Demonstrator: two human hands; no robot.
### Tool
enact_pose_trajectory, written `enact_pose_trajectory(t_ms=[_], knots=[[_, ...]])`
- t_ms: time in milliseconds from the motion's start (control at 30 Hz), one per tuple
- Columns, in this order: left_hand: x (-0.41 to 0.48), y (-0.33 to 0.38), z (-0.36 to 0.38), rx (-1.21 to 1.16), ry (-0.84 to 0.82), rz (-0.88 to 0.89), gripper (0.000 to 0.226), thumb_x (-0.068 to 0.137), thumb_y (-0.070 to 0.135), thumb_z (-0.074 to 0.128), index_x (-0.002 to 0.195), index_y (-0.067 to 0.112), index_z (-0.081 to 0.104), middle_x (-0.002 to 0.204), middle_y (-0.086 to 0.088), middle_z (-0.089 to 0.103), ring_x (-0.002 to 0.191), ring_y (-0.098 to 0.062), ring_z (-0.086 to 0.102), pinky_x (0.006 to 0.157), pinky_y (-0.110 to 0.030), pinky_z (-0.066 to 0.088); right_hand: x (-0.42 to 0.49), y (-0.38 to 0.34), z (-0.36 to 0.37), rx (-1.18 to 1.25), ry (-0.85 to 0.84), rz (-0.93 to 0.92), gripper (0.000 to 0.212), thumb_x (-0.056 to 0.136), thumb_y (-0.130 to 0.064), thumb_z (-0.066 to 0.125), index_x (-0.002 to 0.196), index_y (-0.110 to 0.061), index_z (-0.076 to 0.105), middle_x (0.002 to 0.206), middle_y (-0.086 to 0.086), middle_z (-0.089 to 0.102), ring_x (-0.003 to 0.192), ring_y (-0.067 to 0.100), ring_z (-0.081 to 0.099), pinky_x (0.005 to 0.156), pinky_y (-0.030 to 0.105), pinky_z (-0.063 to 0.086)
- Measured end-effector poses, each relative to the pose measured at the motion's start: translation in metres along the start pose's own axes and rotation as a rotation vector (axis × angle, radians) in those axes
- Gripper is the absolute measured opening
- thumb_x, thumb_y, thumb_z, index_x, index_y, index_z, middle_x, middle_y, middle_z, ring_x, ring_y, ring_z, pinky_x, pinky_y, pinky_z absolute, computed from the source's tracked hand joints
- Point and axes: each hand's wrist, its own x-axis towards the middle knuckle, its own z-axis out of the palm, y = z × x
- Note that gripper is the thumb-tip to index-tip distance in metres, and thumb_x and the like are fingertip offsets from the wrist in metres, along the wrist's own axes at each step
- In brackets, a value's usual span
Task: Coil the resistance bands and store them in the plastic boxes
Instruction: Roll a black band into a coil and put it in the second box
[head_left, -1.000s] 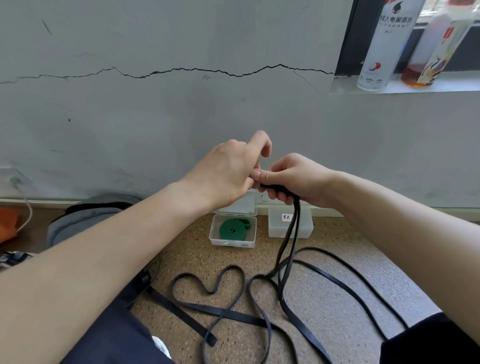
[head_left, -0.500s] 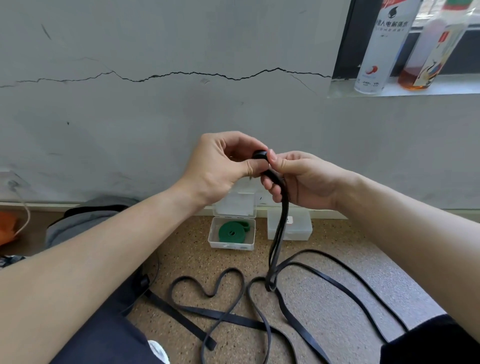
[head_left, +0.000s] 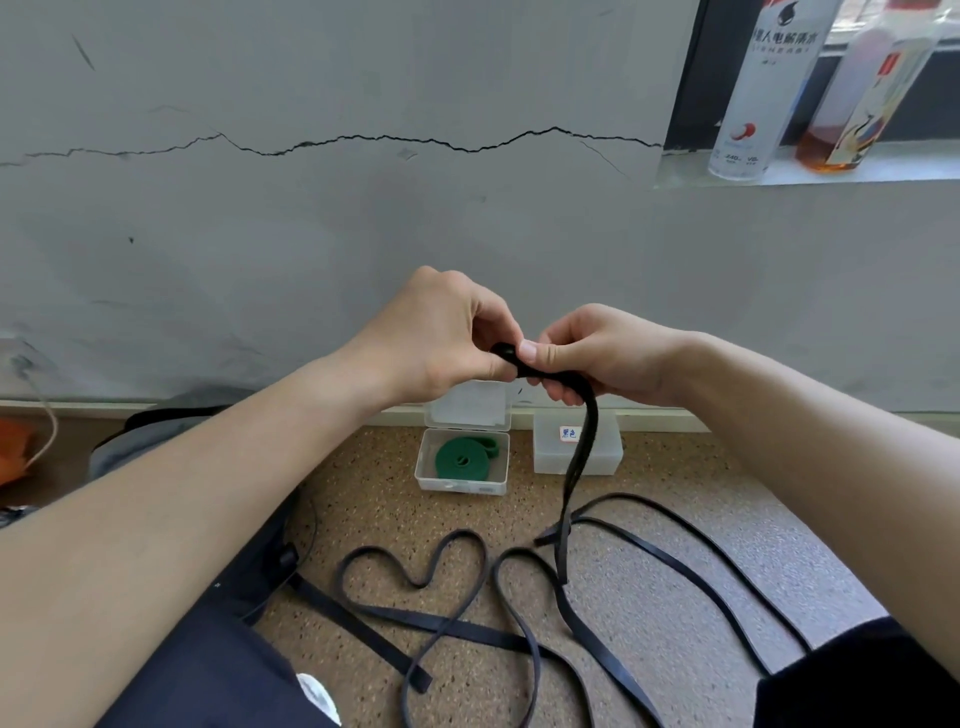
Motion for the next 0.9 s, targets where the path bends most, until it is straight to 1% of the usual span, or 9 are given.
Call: enact_pose_trajectory(t_ms=[233, 333, 467, 533, 600, 700, 767, 833, 900], knots=[[0.001, 0.009, -0.006, 0.083, 0.0, -0.047, 0.018, 0.069, 0.016, 0.088, 0.083, 0.025, 0.08, 0.07, 0.012, 0.073, 0.069, 0.0, 0.068, 0.065, -0.019, 0.054, 0.003, 0.003, 0.006, 0.14, 0.016, 0.001, 0.036, 0.087, -0.043, 0.071, 0.086, -0.007, 0.071, 0.072, 0.009, 0.06, 0.064, 0.017, 0.054, 0.066, 0.027, 0.046], [0.003, 0.014, -0.005, 0.161, -0.014, -0.043, 0.017, 0.069, 0.017, 0.085, 0.083, 0.025, 0.079, 0.069, 0.011, 0.071, 0.068, -0.003, 0.067, 0.063, -0.025, 0.054, 0.005, 0.002, 0.011, 0.101, 0.039, -0.021, 0.047, 0.075, -0.056, 0.071, 0.076, -0.009, 0.068, 0.063, 0.006, 0.057, 0.057, 0.015, 0.05, 0.058, 0.024, 0.043], [0.003, 0.013, -0.003, 0.174, -0.033, -0.047, 0.019, 0.069, 0.016, 0.085, 0.085, 0.025, 0.078, 0.071, 0.01, 0.071, 0.07, -0.004, 0.067, 0.065, -0.027, 0.056, 0.006, 0.005, 0.012, 0.122, 0.006, -0.039, 0.039, 0.074, -0.05, 0.073, 0.069, -0.012, 0.067, 0.065, 0.007, 0.056, 0.059, 0.016, 0.05, 0.059, 0.023, 0.044], [0.002, 0.008, -0.002, 0.051, 0.008, -0.07, 0.025, 0.069, 0.012, 0.086, 0.088, 0.024, 0.076, 0.075, 0.008, 0.074, 0.07, -0.002, 0.068, 0.066, -0.023, 0.055, 0.006, 0.006, 0.01, 0.193, -0.014, -0.059, 0.036, 0.078, -0.045, 0.069, 0.074, -0.009, 0.066, 0.064, 0.006, 0.056, 0.058, 0.015, 0.05, 0.059, 0.023, 0.043], [-0.001, 0.002, 0.001, -0.225, 0.067, -0.108, 0.03, 0.07, 0.005, 0.087, 0.093, 0.017, 0.073, 0.083, 0.002, 0.076, 0.076, -0.006, 0.071, 0.07, -0.02, 0.054, 0.005, 0.007, 0.008, 0.296, -0.041, -0.1, 0.033, 0.083, -0.041, 0.066, 0.079, -0.008, 0.063, 0.062, 0.005, 0.056, 0.056, 0.014, 0.051, 0.06, 0.023, 0.042], [-0.006, -0.001, 0.014, -0.709, 0.144, -0.133, 0.028, 0.075, -0.003, 0.08, 0.098, 0.009, 0.07, 0.095, -0.008, 0.075, 0.088, -0.016, 0.073, 0.082, -0.026, 0.057, 0.006, 0.006, 0.007, 0.477, -0.093, -0.173, 0.029, 0.086, -0.042, 0.063, 0.076, -0.015, 0.067, 0.064, 0.004, 0.058, 0.058, 0.015, 0.053, 0.063, 0.024, 0.045], [-0.006, 0.001, 0.021, -0.927, 0.21, -0.153, 0.027, 0.072, 0.006, 0.079, 0.097, 0.009, 0.071, 0.092, -0.006, 0.076, 0.087, -0.02, 0.073, 0.087, -0.034, 0.058, 0.007, 0.005, 0.009, 0.593, -0.113, -0.193, 0.031, 0.091, -0.039, 0.056, 0.072, -0.017, 0.067, 0.064, 0.003, 0.059, 0.058, 0.014, 0.054, 0.064, 0.024, 0.047], [-0.001, 0.003, 0.024, -0.955, 0.258, -0.145, 0.025, 0.071, 0.009, 0.078, 0.096, 0.008, 0.072, 0.085, -0.005, 0.076, 0.079, -0.022, 0.072, 0.084, -0.036, 0.058, 0.007, 0.004, 0.01, 0.652, -0.122, -0.198, 0.032, 0.091, -0.039, 0.055, 0.07, -0.018, 0.068, 0.064, 0.002, 0.059, 0.057, 0.013, 0.054, 0.064, 0.024, 0.048], [0.002, 0.003, 0.022, -0.857, 0.258, -0.125, 0.019, 0.078, 0.0, 0.076, 0.096, 0.004, 0.071, 0.079, -0.002, 0.076, 0.072, -0.017, 0.072, 0.076, -0.027, 0.058, 0.006, 0.003, 0.008, 0.589, -0.12, -0.186, 0.034, 0.089, -0.045, 0.059, 0.07, -0.02, 0.071, 0.067, 0.001, 0.059, 0.06, 0.013, 0.055, 0.066, 0.025, 0.047]])
